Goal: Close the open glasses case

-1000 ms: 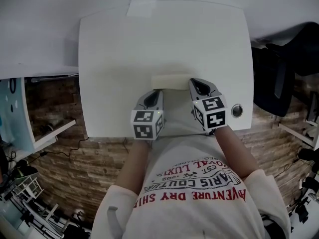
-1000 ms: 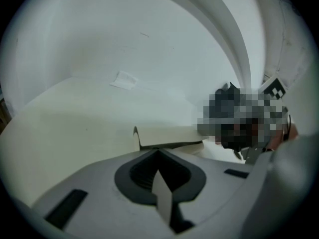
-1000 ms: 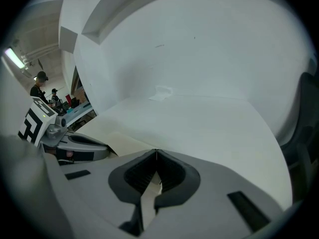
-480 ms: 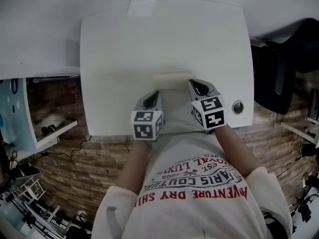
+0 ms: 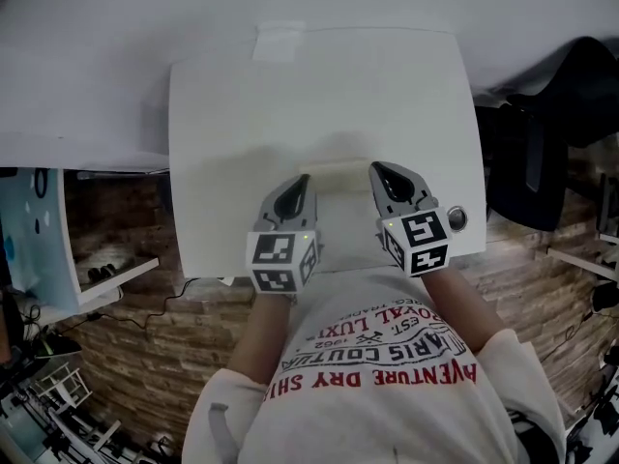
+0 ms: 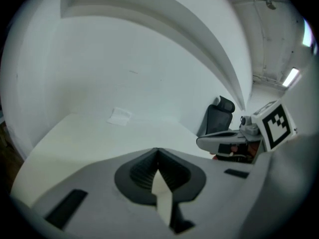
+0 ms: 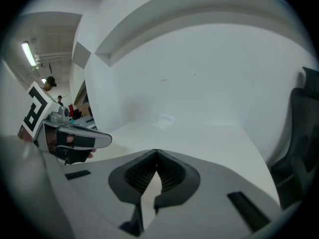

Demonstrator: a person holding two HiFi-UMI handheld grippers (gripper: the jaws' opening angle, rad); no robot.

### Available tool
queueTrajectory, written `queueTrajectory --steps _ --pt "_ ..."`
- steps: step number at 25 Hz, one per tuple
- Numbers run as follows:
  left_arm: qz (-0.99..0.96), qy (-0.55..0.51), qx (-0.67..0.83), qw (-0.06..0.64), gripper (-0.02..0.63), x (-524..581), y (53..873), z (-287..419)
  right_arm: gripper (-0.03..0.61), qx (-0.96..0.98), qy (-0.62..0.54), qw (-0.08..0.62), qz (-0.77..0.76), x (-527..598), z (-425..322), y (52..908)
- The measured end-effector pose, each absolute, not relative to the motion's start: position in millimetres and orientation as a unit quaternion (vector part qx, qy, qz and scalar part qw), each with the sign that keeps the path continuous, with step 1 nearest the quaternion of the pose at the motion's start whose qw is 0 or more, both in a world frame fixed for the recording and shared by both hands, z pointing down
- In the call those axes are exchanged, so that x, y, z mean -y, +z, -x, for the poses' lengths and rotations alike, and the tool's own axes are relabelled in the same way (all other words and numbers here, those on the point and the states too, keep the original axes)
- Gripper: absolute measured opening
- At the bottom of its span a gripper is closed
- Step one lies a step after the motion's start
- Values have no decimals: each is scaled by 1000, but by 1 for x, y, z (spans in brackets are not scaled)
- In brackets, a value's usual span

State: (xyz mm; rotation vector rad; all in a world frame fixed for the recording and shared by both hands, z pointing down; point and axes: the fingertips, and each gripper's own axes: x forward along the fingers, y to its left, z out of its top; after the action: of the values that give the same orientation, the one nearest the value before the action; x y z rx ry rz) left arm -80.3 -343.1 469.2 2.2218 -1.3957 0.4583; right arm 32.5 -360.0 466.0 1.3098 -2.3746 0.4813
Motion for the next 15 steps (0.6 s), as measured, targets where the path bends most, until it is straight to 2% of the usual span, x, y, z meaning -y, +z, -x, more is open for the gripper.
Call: queueTrajectory --steps 8,15 --pt "-837 113 527 98 -2 359 389 76 12 856 119 111 -490 363 -37 405" --pt "-846 106 516 83 -2 359 377 69 12 862 86 90 -491 362 -39 387"
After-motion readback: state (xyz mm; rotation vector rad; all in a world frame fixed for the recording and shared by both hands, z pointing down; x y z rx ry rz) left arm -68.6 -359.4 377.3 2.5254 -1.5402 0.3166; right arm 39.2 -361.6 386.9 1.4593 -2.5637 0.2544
